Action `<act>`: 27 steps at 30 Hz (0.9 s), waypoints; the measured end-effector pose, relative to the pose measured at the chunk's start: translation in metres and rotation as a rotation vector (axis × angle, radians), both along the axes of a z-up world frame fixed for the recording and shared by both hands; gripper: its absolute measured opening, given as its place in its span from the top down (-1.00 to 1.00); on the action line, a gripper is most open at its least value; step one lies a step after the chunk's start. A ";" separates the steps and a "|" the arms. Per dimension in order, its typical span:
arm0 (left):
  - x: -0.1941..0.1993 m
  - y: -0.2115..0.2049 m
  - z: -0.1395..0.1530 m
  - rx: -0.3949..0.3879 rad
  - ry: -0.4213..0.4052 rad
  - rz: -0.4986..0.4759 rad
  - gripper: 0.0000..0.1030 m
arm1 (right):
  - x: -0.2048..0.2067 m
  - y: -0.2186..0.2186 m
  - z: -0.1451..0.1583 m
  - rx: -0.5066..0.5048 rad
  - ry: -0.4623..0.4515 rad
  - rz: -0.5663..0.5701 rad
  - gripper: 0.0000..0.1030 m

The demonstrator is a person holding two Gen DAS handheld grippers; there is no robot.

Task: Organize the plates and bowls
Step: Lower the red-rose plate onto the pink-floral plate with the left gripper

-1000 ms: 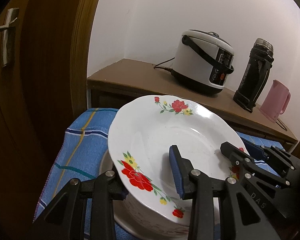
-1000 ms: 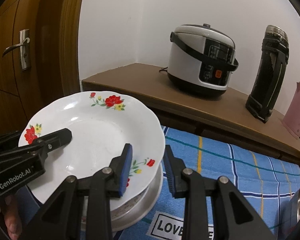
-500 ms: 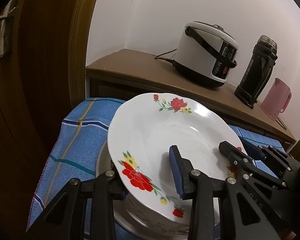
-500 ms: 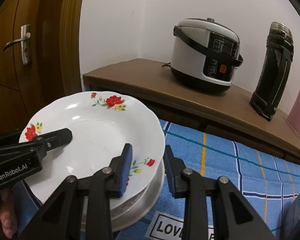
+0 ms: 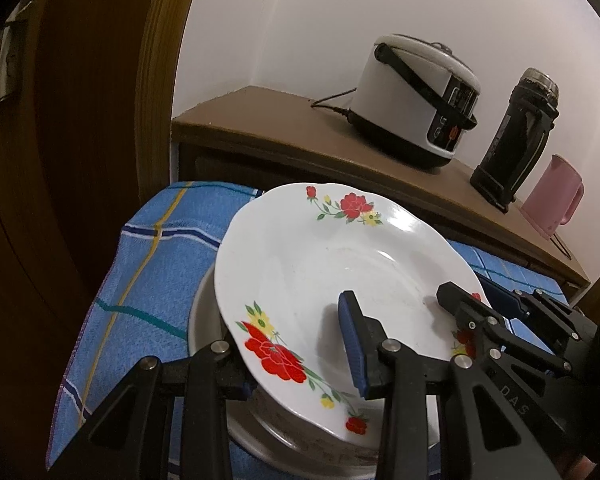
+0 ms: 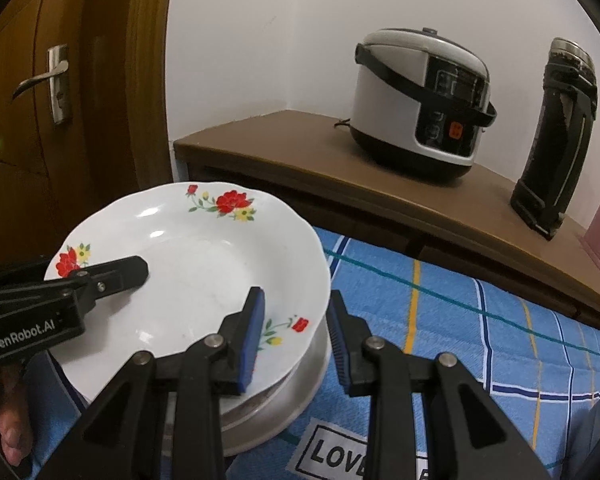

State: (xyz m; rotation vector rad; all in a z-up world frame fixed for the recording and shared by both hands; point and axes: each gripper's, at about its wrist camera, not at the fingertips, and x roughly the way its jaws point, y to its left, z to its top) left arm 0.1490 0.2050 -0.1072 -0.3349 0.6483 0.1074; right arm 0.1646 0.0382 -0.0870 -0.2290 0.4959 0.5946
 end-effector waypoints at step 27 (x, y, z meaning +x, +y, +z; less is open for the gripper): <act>-0.005 -0.014 0.000 0.095 0.036 0.034 0.16 | 0.002 -0.004 -0.007 -0.016 0.053 0.056 0.37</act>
